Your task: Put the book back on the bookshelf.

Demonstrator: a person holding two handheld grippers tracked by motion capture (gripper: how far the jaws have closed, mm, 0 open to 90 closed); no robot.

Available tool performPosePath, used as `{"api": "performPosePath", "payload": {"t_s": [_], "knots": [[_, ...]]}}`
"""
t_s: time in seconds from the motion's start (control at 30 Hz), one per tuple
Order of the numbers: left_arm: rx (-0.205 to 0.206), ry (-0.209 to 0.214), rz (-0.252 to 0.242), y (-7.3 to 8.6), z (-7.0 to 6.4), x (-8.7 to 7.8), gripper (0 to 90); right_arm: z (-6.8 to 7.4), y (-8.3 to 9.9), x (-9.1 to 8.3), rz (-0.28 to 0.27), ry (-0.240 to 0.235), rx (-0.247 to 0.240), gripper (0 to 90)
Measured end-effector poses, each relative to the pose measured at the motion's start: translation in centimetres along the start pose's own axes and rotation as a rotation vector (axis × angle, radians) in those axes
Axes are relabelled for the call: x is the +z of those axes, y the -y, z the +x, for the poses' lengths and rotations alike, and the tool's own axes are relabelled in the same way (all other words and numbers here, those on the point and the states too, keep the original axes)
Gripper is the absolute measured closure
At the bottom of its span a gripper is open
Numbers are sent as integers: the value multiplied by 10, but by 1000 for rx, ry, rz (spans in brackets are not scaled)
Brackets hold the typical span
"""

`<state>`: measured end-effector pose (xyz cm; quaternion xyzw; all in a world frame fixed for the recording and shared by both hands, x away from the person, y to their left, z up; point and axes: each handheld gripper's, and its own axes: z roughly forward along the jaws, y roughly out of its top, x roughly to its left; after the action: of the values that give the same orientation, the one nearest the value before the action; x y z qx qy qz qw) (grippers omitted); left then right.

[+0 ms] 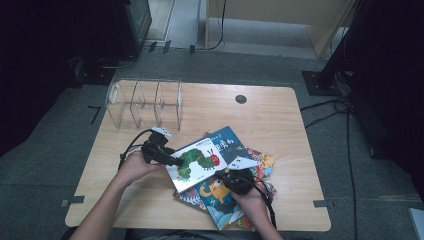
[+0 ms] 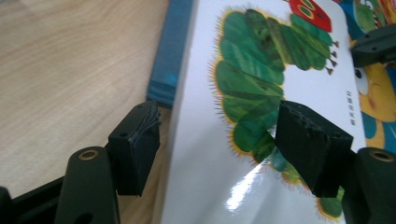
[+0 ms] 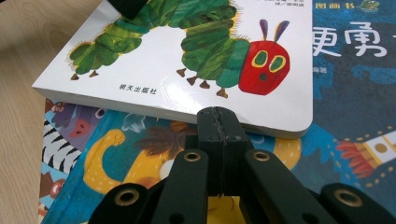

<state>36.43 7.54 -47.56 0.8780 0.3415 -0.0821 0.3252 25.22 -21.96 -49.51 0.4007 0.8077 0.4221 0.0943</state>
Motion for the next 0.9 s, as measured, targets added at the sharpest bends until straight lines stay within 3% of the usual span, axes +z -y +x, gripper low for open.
{"api": "performPosePath", "payload": {"t_s": [0.2,0.37,0.53,0.73,0.9], "knots": [[-13,-7,7,2,-4,1,275,-5,-5,5,2,-14,-6,900],[-70,14,12,1,4,3,261,-8,-13,13,4,-27,-10,900],[-85,21,33,1,7,1,259,-9,-18,18,8,-26,-18,900],[-146,65,72,1,14,2,247,-10,-28,29,14,-28,-38,900],[-170,40,81,1,13,0,244,-11,-31,33,13,-38,-28,900]]}}
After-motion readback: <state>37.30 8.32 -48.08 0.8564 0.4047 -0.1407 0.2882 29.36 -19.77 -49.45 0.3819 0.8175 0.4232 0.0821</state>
